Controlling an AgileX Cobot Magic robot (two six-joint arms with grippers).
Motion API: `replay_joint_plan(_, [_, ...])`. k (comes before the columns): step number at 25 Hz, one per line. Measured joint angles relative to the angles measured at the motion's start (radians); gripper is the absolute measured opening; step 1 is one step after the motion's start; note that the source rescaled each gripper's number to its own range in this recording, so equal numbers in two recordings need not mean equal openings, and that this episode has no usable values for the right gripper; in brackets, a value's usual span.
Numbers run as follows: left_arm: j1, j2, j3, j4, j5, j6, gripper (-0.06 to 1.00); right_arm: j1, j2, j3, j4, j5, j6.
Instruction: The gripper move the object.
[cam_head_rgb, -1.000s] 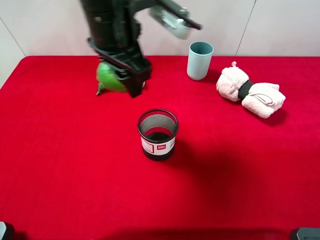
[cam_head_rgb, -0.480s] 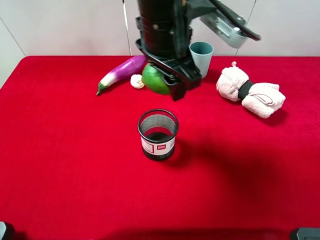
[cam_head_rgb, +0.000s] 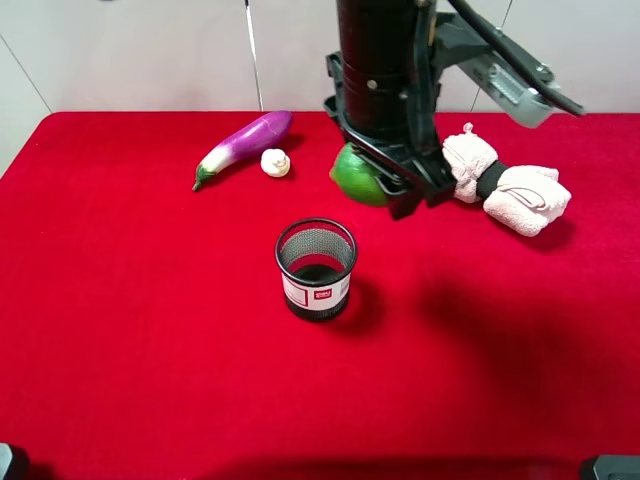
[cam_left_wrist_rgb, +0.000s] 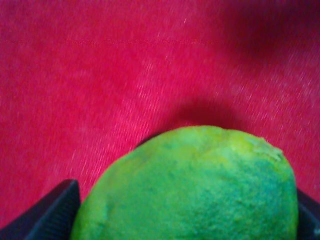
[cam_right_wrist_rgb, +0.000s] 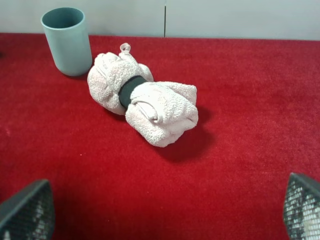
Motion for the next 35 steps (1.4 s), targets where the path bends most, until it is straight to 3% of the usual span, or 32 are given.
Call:
replay_joint_plan(24, [-0.035, 0.211, -0.022, -0.082, -0.262, 0.056, 0.0, 0.0, 0.0, 0.0, 0.003, 0.0, 0.0])
replay_joint_plan(35, [-0.035, 0.292, -0.022, -0.116, -0.318, 0.086, 0.0, 0.0, 0.0, 0.0, 0.003, 0.0, 0.0])
